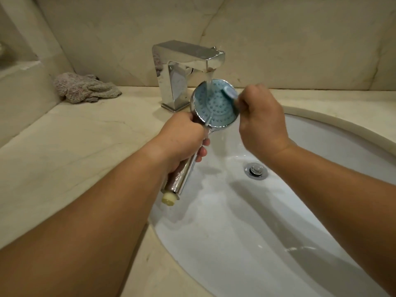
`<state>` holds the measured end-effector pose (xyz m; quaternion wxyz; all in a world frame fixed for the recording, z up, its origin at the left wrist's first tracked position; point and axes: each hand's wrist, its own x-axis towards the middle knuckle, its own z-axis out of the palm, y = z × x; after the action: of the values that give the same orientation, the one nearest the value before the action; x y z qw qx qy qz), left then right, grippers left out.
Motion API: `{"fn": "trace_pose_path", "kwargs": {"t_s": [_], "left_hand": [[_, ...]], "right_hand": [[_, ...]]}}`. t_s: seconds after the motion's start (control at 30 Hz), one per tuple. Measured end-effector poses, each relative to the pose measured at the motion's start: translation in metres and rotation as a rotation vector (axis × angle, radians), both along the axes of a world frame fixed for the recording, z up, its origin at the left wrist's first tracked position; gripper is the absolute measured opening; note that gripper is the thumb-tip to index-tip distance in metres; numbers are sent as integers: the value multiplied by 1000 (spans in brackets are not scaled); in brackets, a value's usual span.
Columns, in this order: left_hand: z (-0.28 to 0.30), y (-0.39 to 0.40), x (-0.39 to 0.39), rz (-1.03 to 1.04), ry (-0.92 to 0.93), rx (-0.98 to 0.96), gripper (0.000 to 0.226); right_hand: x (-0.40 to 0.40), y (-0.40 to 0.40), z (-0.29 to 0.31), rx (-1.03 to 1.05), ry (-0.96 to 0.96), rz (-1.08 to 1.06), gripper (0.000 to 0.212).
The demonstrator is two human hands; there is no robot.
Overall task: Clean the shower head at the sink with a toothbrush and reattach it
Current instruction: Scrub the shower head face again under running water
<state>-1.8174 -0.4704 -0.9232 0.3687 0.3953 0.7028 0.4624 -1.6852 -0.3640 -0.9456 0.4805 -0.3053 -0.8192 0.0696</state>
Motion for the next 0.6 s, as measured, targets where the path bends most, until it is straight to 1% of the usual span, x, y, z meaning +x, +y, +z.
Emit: {"fn": "trace_pose_path", "kwargs": {"t_s": [0.07, 0.1, 0.2, 0.23, 0.33, 0.37, 0.47, 0.5, 0.6], "left_hand": [[2, -1, 1, 9, -34, 3, 17], [3, -1, 1, 15, -60, 8, 17], [6, -3, 2, 12, -114, 22, 17], [6, -3, 2, 5, -116, 25, 17], [6, -3, 2, -1, -106, 33, 16], [6, -3, 3, -1, -107, 34, 15], [6, -4, 3, -1, -125, 28, 17], [6, -3, 3, -3, -121, 27, 17], [6, -3, 3, -3, -95, 33, 14]], "right_hand": [[0, -10, -10, 71, -85, 62, 11], [1, -10, -11, 75, -90, 59, 10], [9, 4, -3, 2, 22, -33, 12], [11, 3, -3, 18, 12, -24, 12], [7, -15, -16, 158, -144, 81, 8], [6, -15, -17, 157, -140, 80, 8], [8, -6, -9, 65, -18, 7, 13], [8, -7, -10, 82, -42, 16, 12], [5, -20, -21, 184, -198, 111, 7]]}}
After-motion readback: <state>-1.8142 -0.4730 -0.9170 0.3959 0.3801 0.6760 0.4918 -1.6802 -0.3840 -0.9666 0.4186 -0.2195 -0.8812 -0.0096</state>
